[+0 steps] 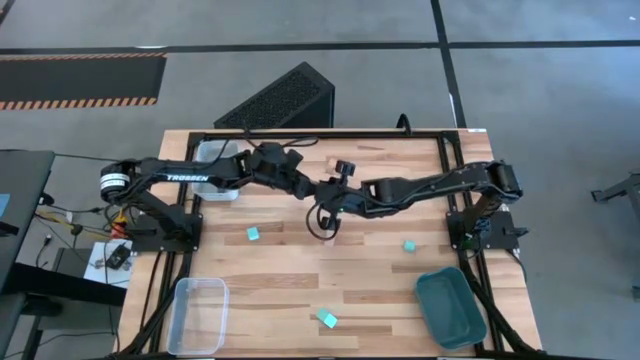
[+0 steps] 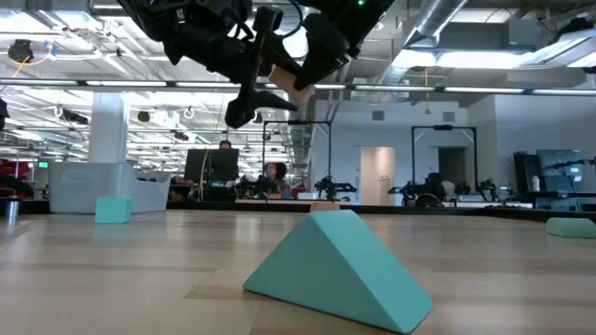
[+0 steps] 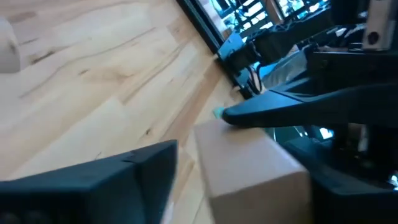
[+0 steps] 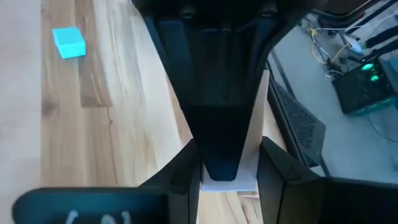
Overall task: Sort & place blocks by color
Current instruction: Put the top right brown block into the transparent bin
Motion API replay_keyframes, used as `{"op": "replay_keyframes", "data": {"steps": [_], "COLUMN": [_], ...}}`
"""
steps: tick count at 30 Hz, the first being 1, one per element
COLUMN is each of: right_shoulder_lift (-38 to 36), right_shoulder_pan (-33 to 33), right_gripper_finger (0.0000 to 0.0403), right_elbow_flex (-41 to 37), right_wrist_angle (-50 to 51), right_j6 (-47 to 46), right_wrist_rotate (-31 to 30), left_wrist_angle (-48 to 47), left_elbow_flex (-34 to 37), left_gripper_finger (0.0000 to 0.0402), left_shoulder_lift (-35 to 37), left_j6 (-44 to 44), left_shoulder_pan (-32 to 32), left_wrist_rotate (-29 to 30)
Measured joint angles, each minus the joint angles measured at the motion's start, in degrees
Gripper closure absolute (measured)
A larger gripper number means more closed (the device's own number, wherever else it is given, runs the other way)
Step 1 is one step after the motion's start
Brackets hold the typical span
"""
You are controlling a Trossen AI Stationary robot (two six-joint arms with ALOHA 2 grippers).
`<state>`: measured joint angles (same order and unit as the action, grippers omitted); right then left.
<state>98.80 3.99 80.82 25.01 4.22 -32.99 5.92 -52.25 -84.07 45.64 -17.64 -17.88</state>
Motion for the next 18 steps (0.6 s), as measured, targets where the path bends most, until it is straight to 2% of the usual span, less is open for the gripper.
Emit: {"op": "replay_keyframes", "data": {"steps": [5, 9, 13, 18], "right_shoulder_lift": [0.0, -0.1, -0.3, -2.5], "right_shoulder_pan": [0.0, 0.0, 0.0, 0.0], "right_gripper_finger": [0.0292, 0.0281, 0.0233, 0.0166], "right_elbow_flex": [0.0, 0.0, 0.0, -0.1], "right_wrist_angle": [0.1, 0.2, 0.0, 0.2], "right_j6": [2.1, -0.1, -3.7, -10.6], "right_wrist_rotate": [-1.1, -0.7, 0.4, 0.1], "left_wrist_angle": [-0.9, -1.4, -5.8, -25.8], "left_elbow_flex": [-1.3, -1.3, -1.5, -1.4], "left_gripper_finger": [0.0298, 0.0299, 0.0299, 0.0299], "left_shoulder_lift": [0.0, 0.0, 1.6, 9.5], "left_j6": [0.1, -1.7, -4.5, -10.4], "left_shoulder_pan": [-0.5, -0.5, -0.4, 0.8], "left_wrist_rotate": [-0.2, -1.2, -0.2, 9.5]}}
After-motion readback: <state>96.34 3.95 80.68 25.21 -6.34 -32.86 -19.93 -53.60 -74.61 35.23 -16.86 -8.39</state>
